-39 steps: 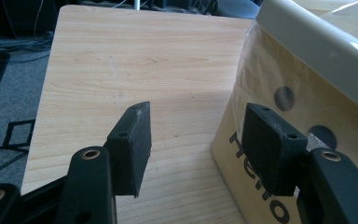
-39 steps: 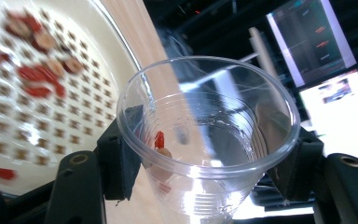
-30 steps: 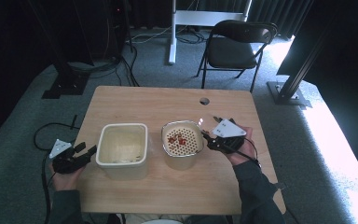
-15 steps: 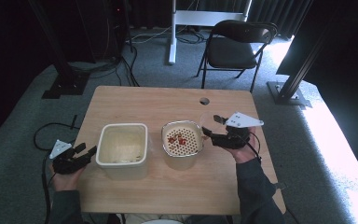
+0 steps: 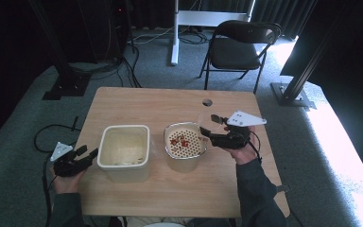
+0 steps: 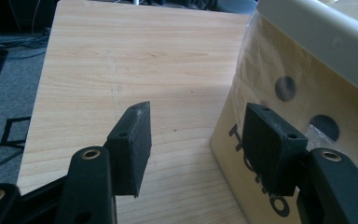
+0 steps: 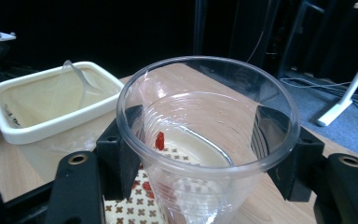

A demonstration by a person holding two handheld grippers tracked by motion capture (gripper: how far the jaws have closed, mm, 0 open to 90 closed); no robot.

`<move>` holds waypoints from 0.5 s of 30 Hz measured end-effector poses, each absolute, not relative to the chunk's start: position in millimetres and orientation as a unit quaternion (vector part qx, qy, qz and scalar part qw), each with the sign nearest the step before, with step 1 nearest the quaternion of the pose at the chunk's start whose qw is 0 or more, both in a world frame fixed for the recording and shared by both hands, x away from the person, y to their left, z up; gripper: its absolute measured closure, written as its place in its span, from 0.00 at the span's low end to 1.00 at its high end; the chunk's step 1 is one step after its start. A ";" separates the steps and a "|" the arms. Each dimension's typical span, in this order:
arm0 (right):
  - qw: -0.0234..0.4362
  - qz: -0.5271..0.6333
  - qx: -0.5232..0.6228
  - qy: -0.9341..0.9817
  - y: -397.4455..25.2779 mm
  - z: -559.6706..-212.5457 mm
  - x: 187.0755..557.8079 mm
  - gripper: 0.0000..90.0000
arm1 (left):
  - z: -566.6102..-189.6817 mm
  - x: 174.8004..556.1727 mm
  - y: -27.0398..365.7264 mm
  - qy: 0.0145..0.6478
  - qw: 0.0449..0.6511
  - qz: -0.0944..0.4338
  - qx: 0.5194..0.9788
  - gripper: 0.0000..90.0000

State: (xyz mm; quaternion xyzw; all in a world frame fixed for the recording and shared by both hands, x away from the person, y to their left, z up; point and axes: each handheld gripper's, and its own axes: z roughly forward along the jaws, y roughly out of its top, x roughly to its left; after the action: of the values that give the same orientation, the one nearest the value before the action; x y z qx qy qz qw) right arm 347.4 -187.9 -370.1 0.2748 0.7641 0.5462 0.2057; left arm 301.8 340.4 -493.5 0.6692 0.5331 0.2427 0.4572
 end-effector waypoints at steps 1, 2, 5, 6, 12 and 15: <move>0.201 0.545 0.271 0.767 -184.1 -370.3 348.3 0.38 | -494.3 302.2 339.9 0.534 0.457 0.242 0.669 0.48; 0.201 0.545 0.271 0.767 -184.1 -370.3 348.3 0.38 | -494.7 302.4 339.5 0.534 0.457 0.242 0.669 0.48; 0.197 0.544 0.267 0.771 -179.5 -369.8 348.5 0.38 | -495.7 302.8 338.7 0.533 0.455 0.240 0.671 0.48; 0.194 0.545 0.266 0.771 -178.0 -369.5 348.6 0.38 | -495.8 302.8 338.5 0.533 0.456 0.240 0.671 0.48; 0.188 0.547 0.258 0.774 -168.5 -367.3 349.0 0.38 | -496.0 303.1 337.9 0.533 0.457 0.238 0.671 0.48; 0.183 0.546 0.252 0.777 -162.2 -366.3 348.5 0.38 | -496.6 303.5 337.4 0.533 0.455 0.237 0.673 0.48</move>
State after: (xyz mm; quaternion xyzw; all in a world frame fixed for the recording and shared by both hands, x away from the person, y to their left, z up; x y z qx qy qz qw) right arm 348.5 -162.2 -366.3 0.2525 0.7774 0.5463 0.1830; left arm 303.5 337.4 -496.6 0.6733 0.5326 0.2372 0.4546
